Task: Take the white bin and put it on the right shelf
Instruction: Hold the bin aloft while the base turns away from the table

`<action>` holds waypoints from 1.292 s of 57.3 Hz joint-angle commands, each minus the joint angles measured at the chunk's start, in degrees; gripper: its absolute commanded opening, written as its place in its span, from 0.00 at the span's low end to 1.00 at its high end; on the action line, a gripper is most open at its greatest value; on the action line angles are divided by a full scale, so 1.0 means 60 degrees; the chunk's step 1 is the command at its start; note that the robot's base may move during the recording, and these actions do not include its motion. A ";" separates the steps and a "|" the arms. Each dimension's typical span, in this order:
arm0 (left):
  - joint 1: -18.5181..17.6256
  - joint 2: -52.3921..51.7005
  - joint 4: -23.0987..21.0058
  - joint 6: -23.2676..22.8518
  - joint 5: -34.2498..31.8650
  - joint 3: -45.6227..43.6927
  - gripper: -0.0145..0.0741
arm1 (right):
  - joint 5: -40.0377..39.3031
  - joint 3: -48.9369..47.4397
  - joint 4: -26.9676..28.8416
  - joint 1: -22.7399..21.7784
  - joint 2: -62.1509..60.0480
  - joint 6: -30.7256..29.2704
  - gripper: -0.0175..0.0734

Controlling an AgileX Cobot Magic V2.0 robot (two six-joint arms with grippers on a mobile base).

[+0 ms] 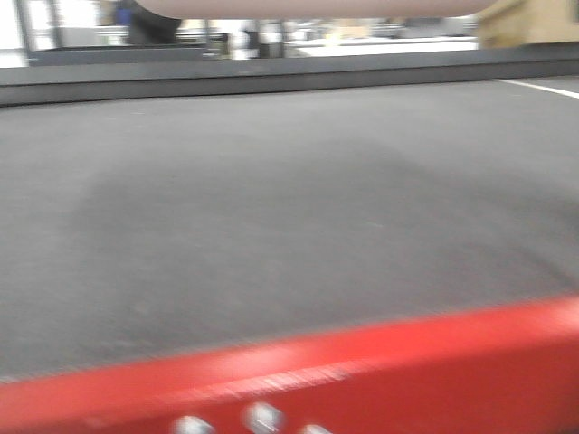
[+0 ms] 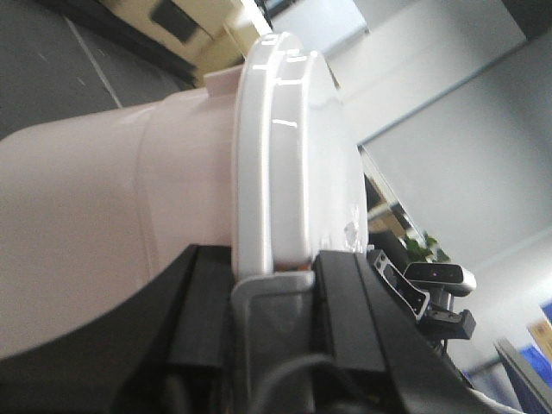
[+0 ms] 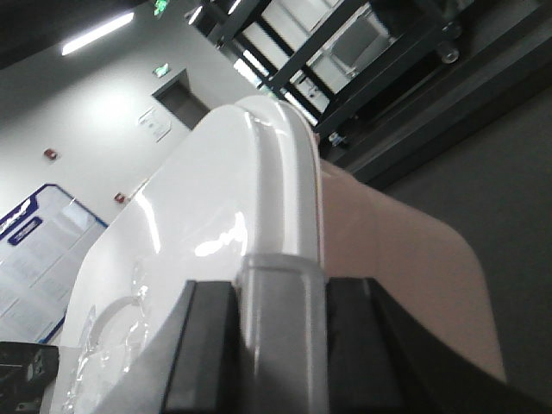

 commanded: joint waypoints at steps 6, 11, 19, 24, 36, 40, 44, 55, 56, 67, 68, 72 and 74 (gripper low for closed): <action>-0.0273 -0.0493 -0.1155 -0.0082 0.2520 -0.0371 0.03 | 0.0024 -0.0377 0.1144 0.0102 -0.0338 -0.0119 0.26; -0.0273 -0.0493 -0.1155 -0.0082 0.2520 -0.0371 0.03 | -0.0106 -0.0377 0.1144 0.0102 -0.0338 -0.0119 0.26; -0.0273 -0.0493 -0.1155 -0.0082 0.2520 -0.0371 0.03 | -0.0140 -0.0377 0.1144 0.0102 -0.0338 -0.0119 0.26; -0.0273 -0.0493 -0.1155 -0.0082 0.2520 -0.0371 0.03 | -0.0140 -0.0377 0.1144 0.0102 -0.0338 -0.0119 0.26; -0.0273 -0.0493 -0.1155 -0.0082 0.2520 -0.0371 0.03 | -0.0140 -0.0377 0.1144 0.0102 -0.0338 -0.0119 0.26; -0.0273 -0.0493 -0.1155 -0.0082 0.2520 -0.0371 0.03 | -0.0140 -0.0377 0.1144 0.0102 -0.0338 -0.0119 0.26; -0.0273 -0.0493 -0.1155 -0.0082 0.2520 -0.0371 0.03 | -0.0140 -0.0377 0.1144 0.0102 -0.0338 -0.0119 0.26; -0.0273 -0.0493 -0.1155 -0.0082 0.2520 -0.0371 0.03 | -0.0140 -0.0377 0.1144 0.0102 -0.0338 -0.0119 0.26; -0.0273 -0.0493 -0.1155 -0.0082 0.2520 -0.0371 0.03 | -0.0140 -0.0377 0.1144 0.0102 -0.0338 -0.0119 0.26; -0.0273 -0.0493 -0.1155 -0.0082 0.2520 -0.0371 0.03 | -0.0140 -0.0377 0.1144 0.0102 -0.0338 -0.0119 0.26; -0.0273 -0.0493 -0.1155 -0.0082 0.2520 -0.0371 0.03 | -0.0140 -0.0377 0.1144 0.0102 -0.0338 -0.0119 0.26; -0.0273 -0.0493 -0.1155 -0.0082 0.2520 -0.0371 0.03 | -0.0140 -0.0377 0.1144 0.0102 -0.0338 -0.0119 0.26; -0.0273 -0.0493 -0.1155 -0.0082 0.2520 -0.0371 0.03 | -0.0140 -0.0377 0.1144 0.0102 -0.0338 -0.0119 0.26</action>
